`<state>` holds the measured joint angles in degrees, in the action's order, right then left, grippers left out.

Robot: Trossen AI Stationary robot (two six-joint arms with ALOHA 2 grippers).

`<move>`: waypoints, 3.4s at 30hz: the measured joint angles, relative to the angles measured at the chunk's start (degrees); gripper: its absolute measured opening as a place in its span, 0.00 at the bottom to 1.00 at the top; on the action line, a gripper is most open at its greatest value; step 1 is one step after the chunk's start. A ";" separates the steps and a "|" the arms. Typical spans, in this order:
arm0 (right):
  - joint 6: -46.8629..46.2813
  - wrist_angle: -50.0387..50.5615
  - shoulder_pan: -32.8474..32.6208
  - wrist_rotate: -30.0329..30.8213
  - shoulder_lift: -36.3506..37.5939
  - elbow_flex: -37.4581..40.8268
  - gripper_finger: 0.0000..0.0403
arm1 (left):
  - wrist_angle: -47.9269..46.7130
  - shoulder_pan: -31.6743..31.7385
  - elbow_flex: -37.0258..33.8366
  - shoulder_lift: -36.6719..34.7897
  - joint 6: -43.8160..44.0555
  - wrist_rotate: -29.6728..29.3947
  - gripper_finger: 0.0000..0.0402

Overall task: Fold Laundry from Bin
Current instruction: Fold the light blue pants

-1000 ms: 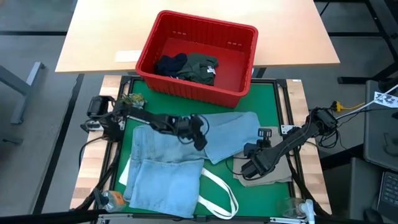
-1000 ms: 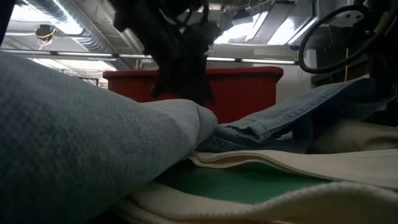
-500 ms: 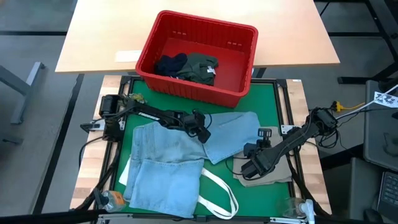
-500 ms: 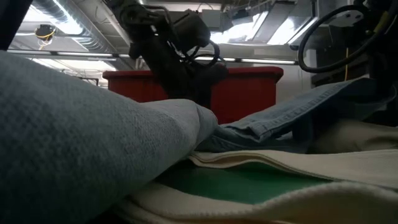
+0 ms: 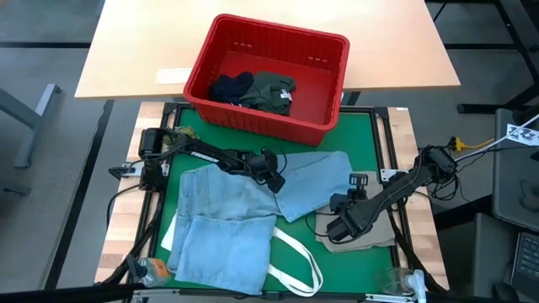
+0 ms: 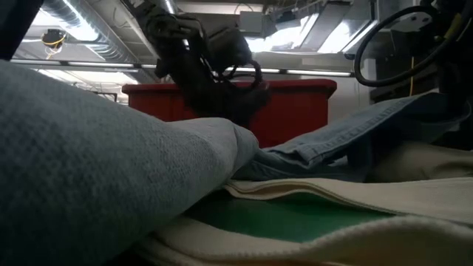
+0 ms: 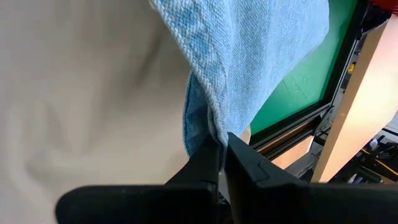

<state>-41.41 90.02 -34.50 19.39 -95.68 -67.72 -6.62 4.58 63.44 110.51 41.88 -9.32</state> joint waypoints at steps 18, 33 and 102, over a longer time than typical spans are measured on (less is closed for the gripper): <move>-0.02 0.00 0.00 -0.01 0.00 0.02 0.03 | 1.30 -0.33 -0.02 1.30 -0.39 1.71 0.03; -0.02 -0.03 0.00 -0.32 0.00 0.00 0.03 | -0.83 2.38 -0.07 -5.69 -5.10 0.83 0.00; 2.75 0.00 0.02 -5.06 0.02 0.00 0.06 | 20.97 -13.56 0.00 0.82 -24.94 -0.89 0.26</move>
<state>-38.65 90.02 -34.48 14.34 -95.66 -67.72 14.35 -8.98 63.44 111.33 16.95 -10.21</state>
